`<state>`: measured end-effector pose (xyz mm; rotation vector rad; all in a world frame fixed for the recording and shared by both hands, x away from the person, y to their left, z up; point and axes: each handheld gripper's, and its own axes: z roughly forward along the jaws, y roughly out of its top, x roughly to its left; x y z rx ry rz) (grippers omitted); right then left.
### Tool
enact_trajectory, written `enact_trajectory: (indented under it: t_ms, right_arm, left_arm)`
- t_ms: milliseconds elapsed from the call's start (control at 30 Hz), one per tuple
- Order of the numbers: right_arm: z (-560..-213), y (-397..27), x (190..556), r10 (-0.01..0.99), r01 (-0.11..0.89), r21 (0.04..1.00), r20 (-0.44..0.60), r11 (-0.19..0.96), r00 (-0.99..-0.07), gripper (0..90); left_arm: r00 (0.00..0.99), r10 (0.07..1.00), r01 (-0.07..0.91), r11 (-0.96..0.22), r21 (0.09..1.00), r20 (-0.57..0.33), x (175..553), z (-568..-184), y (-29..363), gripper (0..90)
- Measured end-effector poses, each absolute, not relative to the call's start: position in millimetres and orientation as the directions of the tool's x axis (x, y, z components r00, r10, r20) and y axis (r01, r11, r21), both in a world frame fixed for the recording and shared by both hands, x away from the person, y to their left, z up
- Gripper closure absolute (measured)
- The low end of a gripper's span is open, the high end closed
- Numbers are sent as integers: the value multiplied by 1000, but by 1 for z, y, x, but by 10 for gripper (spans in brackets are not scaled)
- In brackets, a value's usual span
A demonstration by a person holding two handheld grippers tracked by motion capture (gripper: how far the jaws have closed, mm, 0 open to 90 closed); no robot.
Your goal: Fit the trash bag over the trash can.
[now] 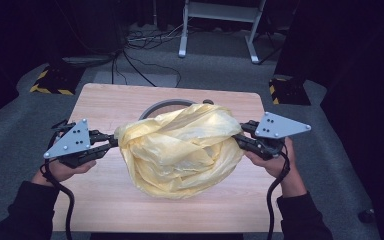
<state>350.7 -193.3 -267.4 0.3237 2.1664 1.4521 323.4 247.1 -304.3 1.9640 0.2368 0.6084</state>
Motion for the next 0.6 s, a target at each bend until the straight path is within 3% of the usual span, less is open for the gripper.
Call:
enact_trajectory:
  t_ms: [300,600]
  right_arm:
    - [-281,-186,376,547,56,910,-196,411,-814,809]
    - [-287,-191,390,615,143,923,-117,358,-780,720]
  left_arm:
    - [849,465,-28,-432,902,250,340,-317,251,881]
    - [859,475,29,-414,910,189,353,-328,250,880]
